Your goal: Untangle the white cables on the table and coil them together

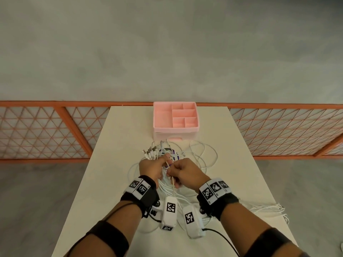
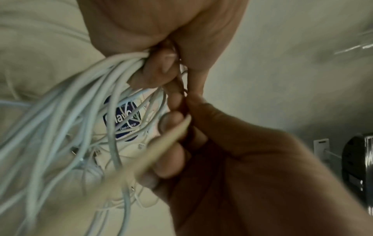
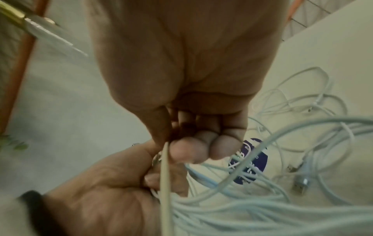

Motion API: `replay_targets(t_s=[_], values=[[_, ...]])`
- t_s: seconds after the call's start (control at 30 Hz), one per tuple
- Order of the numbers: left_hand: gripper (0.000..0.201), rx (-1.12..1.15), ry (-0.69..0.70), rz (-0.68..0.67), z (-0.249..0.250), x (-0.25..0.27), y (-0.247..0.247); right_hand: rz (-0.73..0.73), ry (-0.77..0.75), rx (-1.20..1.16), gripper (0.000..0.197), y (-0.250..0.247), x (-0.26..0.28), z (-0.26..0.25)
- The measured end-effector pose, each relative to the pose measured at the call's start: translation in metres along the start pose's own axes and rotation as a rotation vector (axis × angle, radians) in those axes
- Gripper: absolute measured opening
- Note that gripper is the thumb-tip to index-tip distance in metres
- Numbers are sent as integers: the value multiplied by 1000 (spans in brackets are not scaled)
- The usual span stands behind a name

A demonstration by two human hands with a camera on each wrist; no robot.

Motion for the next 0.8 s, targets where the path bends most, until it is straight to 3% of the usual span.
replay_targets(t_s=[0.2,0.37,0.43,0.53,0.63,0.8], values=[[40,-71,-63,158,-12,-27,-31,-307,-66,199,16,3,32,-21],[23,-105,-65,149,-11,-37,-41,-386,-95,268,17,-14,52,-27],[25,-125,-84,175,-14,-39,-43,-365,-101,212,16,-28,57,-29],[25,-120,-97,196,-14,-43,-44,-200,-129,178,17,-60,61,-38],[27,-117,-86,211,-13,-43,-41,68,-210,202,20,-96,63,-50],[23,-89,-45,164,-5,-38,-27,514,-355,-2,22,-128,50,-51]])
Point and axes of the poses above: each hand's wrist, its own x-axis away from the middle knuckle, its own y-axis out of the palm, z = x × y, the point moved 3 cm from there along -x, towards the middle knuckle, and after that the axes turned 4 degrees about -x, right-handed, at the moved point
